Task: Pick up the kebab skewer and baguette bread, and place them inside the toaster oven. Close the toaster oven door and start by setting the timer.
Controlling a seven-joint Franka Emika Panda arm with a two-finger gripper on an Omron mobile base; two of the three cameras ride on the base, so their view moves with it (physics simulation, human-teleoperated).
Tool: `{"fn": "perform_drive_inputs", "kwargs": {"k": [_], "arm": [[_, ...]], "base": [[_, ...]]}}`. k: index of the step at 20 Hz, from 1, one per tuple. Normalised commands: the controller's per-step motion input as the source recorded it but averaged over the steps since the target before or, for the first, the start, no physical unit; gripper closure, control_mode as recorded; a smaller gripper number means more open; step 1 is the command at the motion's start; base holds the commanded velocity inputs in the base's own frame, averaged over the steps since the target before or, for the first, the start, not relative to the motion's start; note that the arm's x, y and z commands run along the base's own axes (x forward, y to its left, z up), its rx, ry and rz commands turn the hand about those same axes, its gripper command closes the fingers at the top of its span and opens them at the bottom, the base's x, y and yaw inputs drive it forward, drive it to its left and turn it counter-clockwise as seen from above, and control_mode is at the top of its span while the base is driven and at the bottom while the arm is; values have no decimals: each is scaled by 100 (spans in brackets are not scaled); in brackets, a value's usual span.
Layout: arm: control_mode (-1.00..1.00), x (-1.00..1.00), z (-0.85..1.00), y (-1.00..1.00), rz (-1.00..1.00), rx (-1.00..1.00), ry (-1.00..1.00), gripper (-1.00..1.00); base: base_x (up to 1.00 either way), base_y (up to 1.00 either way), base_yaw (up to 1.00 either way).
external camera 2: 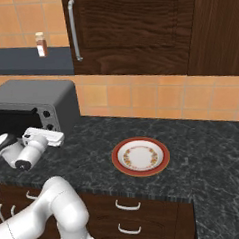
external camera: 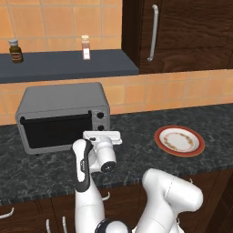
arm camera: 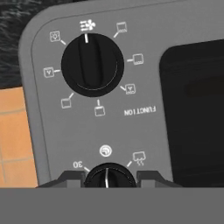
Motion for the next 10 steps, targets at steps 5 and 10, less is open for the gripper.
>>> {"fn": "perform_drive_inputs", "kwargs": {"k": [5, 10], "arm": [[-100, 12, 3, 2, 0, 11, -2, 100], [-100, 11, 1, 16, -4, 19, -1, 100]], "base": [[0, 0, 0], [0, 0, 0]]}}
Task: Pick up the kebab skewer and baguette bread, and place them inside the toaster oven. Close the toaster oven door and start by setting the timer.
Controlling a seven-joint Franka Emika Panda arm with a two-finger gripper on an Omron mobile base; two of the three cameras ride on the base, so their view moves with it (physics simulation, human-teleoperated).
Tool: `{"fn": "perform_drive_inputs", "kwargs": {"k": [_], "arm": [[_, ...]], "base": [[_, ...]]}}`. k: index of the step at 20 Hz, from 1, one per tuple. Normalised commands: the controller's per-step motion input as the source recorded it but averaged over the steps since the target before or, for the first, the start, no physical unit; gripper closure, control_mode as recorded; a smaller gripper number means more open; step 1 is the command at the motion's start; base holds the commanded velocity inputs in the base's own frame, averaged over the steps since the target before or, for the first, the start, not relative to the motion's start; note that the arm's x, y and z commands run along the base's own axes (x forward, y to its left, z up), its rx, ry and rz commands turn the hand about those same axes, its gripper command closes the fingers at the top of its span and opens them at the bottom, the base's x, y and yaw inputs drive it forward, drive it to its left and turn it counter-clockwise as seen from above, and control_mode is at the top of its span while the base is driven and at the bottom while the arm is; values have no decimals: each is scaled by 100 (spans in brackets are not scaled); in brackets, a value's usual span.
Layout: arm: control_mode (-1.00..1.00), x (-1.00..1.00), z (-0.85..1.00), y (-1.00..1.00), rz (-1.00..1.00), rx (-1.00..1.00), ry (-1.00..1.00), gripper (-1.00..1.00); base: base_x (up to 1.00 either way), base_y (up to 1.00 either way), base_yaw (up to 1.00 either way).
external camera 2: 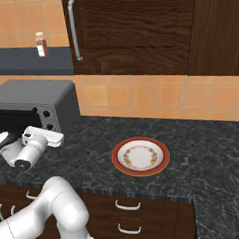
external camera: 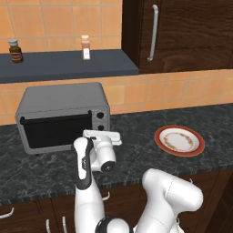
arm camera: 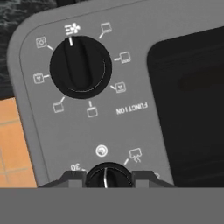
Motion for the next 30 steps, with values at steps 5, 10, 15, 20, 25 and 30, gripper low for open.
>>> {"fn": "perform_drive_inputs", "kwargs": {"k": [5, 10, 15, 20, 25, 30], "arm": [[-100, 19, 5, 7, -3, 22, -2, 100], [-100, 15, 1, 0, -2, 25, -4, 100], [-100, 14, 2, 1, -1, 29, -6, 100], [-100, 10, 1, 12, 0, 33, -8, 100], [-100, 11, 3, 18, 0, 37, -11, 100], [-100, 16, 7, 6, 0, 41, -13, 100]], "base": [[0, 0, 0], [0, 0, 0], [0, 0, 0], [0, 0, 0], [0, 0, 0], [0, 0, 0]]}}
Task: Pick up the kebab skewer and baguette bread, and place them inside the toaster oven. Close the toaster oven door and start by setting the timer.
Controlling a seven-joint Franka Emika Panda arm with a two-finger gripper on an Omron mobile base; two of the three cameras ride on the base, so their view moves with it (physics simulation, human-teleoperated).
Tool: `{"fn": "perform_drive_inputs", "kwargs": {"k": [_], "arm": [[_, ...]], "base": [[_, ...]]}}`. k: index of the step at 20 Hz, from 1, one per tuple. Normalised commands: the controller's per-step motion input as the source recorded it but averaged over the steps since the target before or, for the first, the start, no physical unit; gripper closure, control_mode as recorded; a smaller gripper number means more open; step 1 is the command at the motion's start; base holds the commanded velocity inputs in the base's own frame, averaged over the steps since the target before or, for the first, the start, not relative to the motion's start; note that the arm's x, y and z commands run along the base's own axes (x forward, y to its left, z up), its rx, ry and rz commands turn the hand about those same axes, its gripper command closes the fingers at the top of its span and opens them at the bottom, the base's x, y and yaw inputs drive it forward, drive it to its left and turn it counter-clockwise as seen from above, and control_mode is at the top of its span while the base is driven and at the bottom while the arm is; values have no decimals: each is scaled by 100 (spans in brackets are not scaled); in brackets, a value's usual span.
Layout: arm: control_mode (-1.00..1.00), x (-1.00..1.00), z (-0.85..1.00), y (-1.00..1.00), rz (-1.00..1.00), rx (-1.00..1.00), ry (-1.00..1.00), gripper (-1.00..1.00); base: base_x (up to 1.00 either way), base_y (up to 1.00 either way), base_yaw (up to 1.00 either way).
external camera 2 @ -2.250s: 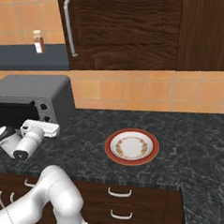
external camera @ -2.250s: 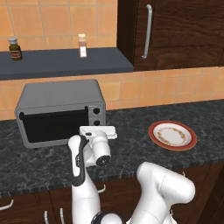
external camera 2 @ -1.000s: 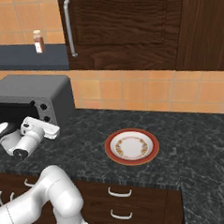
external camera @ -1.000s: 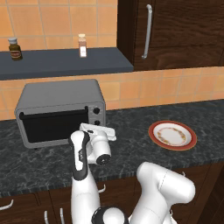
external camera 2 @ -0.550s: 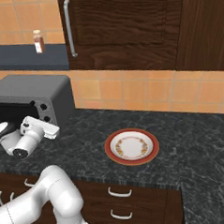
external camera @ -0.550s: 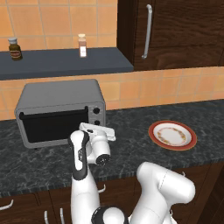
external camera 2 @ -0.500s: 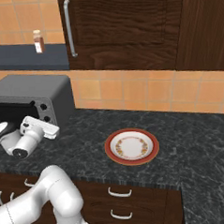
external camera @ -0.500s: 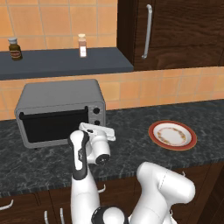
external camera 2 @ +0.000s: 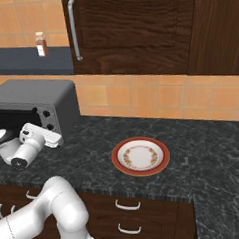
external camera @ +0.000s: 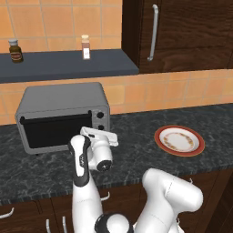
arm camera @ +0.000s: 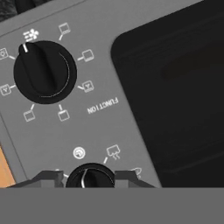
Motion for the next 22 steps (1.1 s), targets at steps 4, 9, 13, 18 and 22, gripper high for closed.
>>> {"fn": "perform_drive_inputs", "kwargs": {"k": [4, 9, 13, 18, 22], "arm": [[-100, 14, 3, 0, 0, 46, -14, 100], [-100, 18, 1, 0, 0, 47, -16, 100], [-100, 6, 0, 0, -6, 48, -18, 100], [-100, 0, 0, 0, -10, 52, -22, 100], [-100, 0, 0, 0, -7, 52, -23, 100]], "base": [[0, 0, 0], [0, 0, 0], [0, 0, 0], [0, 0, 0], [0, 0, 0]]}}
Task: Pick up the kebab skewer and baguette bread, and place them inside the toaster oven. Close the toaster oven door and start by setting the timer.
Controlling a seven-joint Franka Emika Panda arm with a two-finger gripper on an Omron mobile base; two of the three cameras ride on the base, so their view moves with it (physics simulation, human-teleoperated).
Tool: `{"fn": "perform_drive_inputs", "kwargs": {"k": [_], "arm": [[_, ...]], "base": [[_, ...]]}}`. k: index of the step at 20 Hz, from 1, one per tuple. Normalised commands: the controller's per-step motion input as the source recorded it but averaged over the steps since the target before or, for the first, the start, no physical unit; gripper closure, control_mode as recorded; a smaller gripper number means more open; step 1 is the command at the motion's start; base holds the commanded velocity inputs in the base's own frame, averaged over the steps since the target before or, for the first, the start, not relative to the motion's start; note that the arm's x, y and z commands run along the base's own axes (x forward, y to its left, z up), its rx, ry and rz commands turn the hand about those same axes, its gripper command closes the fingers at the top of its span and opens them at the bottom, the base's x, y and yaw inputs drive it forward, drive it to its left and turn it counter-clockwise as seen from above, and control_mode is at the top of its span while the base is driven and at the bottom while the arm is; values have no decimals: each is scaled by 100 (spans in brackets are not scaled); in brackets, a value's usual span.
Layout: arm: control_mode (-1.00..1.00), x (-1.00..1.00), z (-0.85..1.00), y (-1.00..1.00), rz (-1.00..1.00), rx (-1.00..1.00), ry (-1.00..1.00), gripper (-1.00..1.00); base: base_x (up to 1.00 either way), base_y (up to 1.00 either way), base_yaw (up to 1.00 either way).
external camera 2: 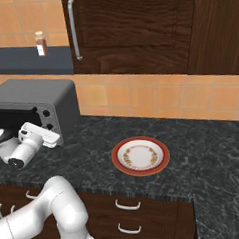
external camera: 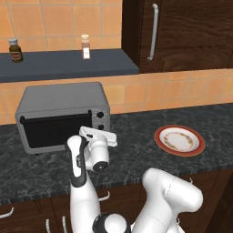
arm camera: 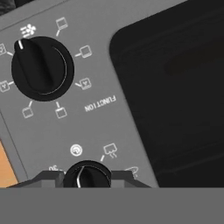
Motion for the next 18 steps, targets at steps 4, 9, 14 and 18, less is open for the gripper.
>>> {"fn": "perform_drive_inputs", "kwargs": {"k": [4, 9, 14, 18], "arm": [[-100, 0, 0, -15, 0, 53, -26, 100], [-100, 0, 1, -1, -5, 58, -18, 100], [-100, 0, 8, 0, -11, 65, -10, 100], [-100, 0, 1, 0, -9, 67, -13, 100]], "base": [[0, 0, 0], [0, 0, 0], [0, 0, 0], [0, 0, 0]]}}
